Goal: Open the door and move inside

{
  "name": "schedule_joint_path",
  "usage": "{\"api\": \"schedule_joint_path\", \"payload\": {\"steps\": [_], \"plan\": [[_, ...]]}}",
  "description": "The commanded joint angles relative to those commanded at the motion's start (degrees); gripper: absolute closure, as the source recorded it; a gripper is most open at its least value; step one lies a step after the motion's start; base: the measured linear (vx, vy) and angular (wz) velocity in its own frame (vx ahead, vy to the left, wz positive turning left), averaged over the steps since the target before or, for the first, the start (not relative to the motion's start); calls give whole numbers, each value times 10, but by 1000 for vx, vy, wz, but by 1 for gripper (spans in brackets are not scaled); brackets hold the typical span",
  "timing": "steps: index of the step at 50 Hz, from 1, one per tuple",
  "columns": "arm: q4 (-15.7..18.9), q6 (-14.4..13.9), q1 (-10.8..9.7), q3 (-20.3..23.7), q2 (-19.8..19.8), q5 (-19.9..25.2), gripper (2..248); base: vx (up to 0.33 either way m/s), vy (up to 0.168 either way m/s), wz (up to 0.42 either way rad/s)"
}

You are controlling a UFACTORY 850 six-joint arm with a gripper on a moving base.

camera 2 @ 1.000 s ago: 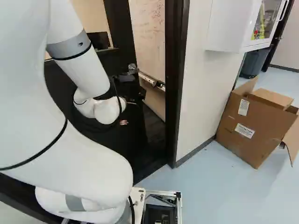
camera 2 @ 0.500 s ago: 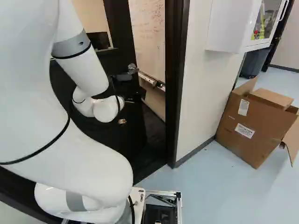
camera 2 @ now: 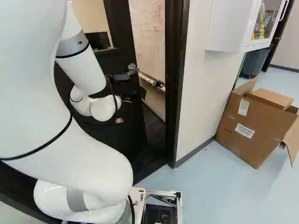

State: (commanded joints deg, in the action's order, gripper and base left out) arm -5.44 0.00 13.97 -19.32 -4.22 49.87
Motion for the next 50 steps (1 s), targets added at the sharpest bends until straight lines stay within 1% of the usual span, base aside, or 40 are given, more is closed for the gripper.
{"api": "schedule_joint_path", "payload": {"steps": [50], "plan": [[-64,0,71,-27,27,0,3,0,0,0]]}}
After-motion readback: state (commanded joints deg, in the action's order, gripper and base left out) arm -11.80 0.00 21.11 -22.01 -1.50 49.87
